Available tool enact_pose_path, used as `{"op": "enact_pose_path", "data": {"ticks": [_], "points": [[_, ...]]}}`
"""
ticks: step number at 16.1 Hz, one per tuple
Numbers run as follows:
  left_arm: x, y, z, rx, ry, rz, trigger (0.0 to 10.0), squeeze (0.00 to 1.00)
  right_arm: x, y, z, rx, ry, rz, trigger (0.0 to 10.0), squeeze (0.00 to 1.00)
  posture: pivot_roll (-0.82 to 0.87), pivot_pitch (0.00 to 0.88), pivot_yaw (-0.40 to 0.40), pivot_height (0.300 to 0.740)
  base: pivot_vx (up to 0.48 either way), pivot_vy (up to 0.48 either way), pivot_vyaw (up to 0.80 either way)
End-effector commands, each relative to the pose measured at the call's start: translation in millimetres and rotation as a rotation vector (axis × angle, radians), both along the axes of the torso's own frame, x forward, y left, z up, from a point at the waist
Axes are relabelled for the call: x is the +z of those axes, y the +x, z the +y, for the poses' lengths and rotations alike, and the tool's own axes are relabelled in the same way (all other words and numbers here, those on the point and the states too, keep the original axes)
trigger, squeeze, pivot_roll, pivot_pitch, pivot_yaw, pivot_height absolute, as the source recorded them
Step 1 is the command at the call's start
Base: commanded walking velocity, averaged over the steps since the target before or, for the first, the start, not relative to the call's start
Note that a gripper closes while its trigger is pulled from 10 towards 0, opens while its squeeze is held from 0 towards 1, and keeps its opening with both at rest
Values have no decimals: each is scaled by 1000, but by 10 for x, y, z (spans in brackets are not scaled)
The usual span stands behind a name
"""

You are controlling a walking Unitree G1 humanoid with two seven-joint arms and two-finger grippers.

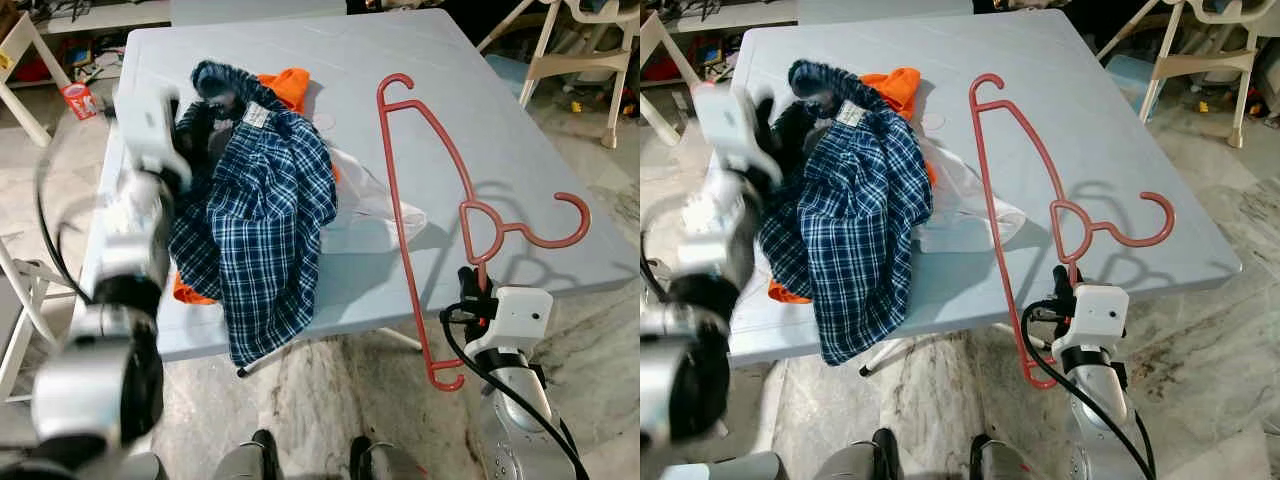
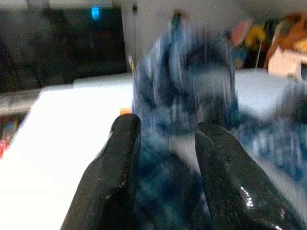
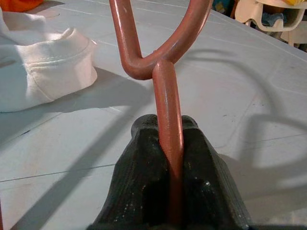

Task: Hang hanger

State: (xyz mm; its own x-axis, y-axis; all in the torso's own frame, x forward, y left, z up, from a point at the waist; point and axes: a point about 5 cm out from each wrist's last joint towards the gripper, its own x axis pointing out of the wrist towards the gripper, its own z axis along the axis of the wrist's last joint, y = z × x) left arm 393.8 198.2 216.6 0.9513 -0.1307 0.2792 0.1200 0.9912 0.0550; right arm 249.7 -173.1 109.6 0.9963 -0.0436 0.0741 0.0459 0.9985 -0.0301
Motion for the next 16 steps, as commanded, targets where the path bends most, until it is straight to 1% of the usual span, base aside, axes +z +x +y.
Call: {"op": "enact_pose_path", "data": {"ticks": [1, 2, 4, 5, 6, 7, 9, 10, 11, 13, 14, 15, 16], "points": [[14, -55, -10, 8, 11, -16, 10000, 1000, -81, -2, 22, 6, -4, 37, 10000, 0, -114, 205, 3, 740, 0, 0, 0], [-26, -245, -63, 33, 35, -76, 10000, 1000, -82, 7, 9, 5, -4, 35, 10000, 0, -114, 205, 3, 740, 0, 0, 0], [-9, -462, -82, 59, 83, -176, 10000, 1000, -92, 4, 22, 6, -4, 36, 10000, 0, -101, 209, 7, 740, 0, 0, 0], [-8, -579, -93, 82, 122, -227, 10000, 1000, -102, 2, 33, 8, -4, 38, 10000, 0, -101, 209, 7, 740, 0, 0, 0], [-18, -680, -117, 101, 143, -254, 10000, 1000, -114, 2, 43, 9, -5, 42, 10000, 0, -101, 209, 7, 740, 0, 0, 0], [-64, -798, -214, 65, 170, -248, 10000, 1000, -118, 7, 58, 14, -5, 42, 10000, 0, -81, 211, 1, 740, 0, 0, 0], [-194, -918, -314, -11, 157, -197, 10000, 1000, -118, 19, 66, 20, -7, 42, 10000, 0, -81, 211, 1, 740, 0, 0, 0], [-251, -979, -358, -54, 165, -186, 10000, 1000, -117, 26, 62, 21, -8, 42, 10000, 0, -81, 211, 1, 740, 0, 0, 0], [-332, -1054, -413, -118, 156, -157, 10000, 1000, -118, 29, 65, 25, -11, 42, 10000, 0, -72, 214, -6, 740, 0, 0, 0], [-337, -1146, -448, -154, 172, -167, 10000, 1000, -123, 31, 68, 30, -14, 43, 10000, 0, -72, 214, -6, 740, 0, 0, 0], [-321, -1195, -477, -189, 158, -166, 10000, 1000, -128, 30, 69, 32, -16, 45, 10000, 0, -71, 214, -9, 740, 0, 0, 0], [-316, -1202, -484, -197, 154, -165, 10000, 1000, -129, 30, 69, 32, -17, 45, 10000, 0, -71, 214, -9, 740, 0, 0, 0], [-299, -1243, -525, -242, 138, -160, 10000, 1000, -133, 31, 71, 34, -18, 47, 10000, 0, -71, 215, -11, 740, 0, 0, 0]]}}
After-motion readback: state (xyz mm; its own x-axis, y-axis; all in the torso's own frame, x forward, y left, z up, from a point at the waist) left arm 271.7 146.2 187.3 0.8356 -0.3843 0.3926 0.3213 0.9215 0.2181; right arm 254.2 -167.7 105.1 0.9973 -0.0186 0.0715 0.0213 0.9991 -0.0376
